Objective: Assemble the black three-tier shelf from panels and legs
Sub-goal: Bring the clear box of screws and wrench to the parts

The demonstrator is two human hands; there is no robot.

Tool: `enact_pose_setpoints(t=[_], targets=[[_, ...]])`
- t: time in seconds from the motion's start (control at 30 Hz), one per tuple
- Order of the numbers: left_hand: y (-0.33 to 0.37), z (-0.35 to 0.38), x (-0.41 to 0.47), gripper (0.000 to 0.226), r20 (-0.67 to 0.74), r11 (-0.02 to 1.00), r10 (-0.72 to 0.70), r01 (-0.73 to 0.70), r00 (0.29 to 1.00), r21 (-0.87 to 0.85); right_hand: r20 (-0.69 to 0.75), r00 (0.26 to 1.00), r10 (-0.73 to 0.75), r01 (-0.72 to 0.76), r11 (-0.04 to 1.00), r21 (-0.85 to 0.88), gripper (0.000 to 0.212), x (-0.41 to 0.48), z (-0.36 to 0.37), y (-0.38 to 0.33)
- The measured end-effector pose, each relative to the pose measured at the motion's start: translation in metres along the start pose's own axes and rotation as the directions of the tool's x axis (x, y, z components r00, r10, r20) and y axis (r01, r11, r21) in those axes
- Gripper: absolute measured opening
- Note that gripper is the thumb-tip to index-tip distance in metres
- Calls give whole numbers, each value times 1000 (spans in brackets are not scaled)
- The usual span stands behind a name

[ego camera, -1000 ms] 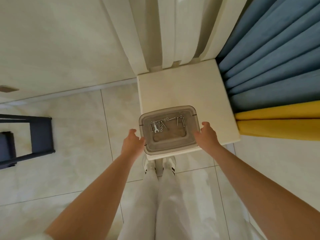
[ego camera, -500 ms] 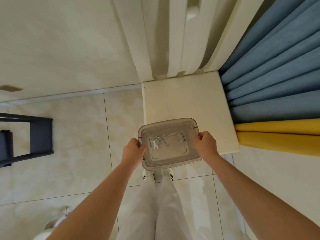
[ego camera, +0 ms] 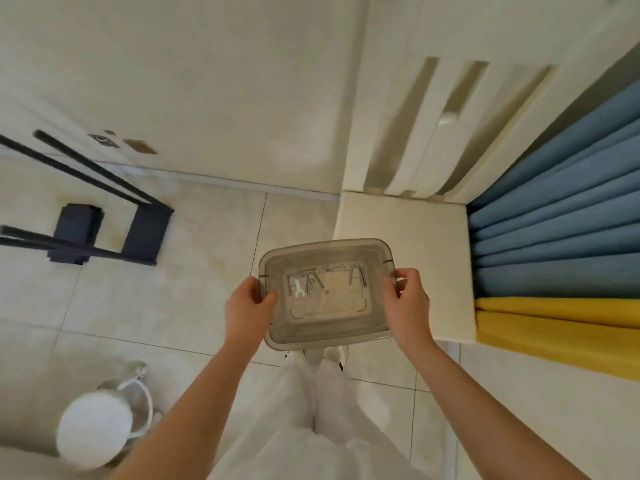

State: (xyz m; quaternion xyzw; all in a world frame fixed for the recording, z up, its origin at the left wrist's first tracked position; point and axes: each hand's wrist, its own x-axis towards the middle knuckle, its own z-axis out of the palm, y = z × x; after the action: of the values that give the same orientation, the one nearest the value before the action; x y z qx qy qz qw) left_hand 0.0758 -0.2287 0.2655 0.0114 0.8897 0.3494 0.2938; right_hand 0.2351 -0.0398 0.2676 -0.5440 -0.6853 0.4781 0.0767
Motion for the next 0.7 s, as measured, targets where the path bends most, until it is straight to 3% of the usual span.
enact_pose_setpoints(t=[0.13,0.3,0.5,0.7], targets=[[-28,-51,-26,25,-144,995,-24,10,989,-98,111,986,-123,124,992,-1,6,-26,22,-41],[-67,-116,-52,30,-311,978,-88,23,946,-209,280,916,-288,301,954,-2,5,-60,65,-97],[-121,-185,-71,30,-458,928,-246,72,854,-364,463,811,-356,412,911,-22,6,-104,143,-156],[-168,-260,-72,30,-545,911,-320,95,775,-401,550,734,-398,487,873,-16,4,-151,229,-201]])
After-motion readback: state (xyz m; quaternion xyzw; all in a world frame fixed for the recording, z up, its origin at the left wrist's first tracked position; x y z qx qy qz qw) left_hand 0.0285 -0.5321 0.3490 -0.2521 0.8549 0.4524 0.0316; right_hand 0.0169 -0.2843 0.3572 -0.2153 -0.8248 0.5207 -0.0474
